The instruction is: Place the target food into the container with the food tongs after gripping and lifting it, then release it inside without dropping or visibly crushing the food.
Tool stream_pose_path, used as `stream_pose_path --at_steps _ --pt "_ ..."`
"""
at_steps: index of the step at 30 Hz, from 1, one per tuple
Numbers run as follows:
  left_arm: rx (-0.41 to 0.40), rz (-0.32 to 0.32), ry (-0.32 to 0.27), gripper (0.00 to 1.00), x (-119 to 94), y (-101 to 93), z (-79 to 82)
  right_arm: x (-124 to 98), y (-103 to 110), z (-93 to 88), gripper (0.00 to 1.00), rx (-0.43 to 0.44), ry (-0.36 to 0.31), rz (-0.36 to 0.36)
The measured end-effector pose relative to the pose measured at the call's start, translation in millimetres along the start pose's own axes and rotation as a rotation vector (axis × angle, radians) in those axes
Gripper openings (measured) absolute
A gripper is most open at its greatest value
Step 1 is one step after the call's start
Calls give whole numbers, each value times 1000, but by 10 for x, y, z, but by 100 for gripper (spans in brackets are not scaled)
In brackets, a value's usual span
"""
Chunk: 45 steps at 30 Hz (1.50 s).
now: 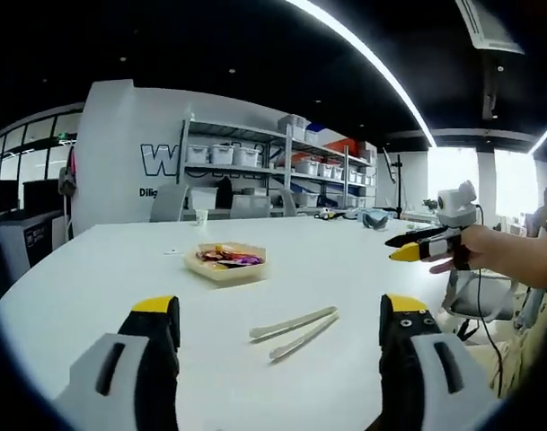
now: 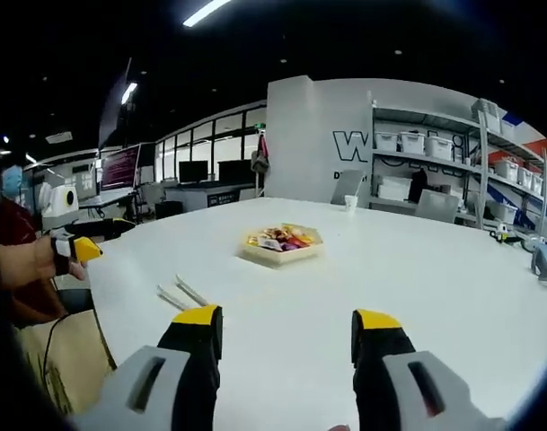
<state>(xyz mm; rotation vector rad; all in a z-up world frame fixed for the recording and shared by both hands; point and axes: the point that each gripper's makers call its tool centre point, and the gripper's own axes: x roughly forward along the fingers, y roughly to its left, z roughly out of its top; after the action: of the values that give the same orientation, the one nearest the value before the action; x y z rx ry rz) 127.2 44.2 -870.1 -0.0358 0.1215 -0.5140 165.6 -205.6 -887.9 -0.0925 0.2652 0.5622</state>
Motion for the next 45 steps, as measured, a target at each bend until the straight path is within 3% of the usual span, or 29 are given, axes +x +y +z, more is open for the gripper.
stream_pose_path --at_steps 6,18,38,45 --pt "-9 32 52 98 44 56 -85 175 208 -64 63 6 19 21" --pt "-30 70 77 99 110 116 -160 422 439 -116 81 29 38 12" --pt "-74 118 107 99 152 208 -293 475 392 -277 99 107 82 -55" --pt "-89 120 115 99 187 244 -310 478 392 -281 99 127 82 -57"
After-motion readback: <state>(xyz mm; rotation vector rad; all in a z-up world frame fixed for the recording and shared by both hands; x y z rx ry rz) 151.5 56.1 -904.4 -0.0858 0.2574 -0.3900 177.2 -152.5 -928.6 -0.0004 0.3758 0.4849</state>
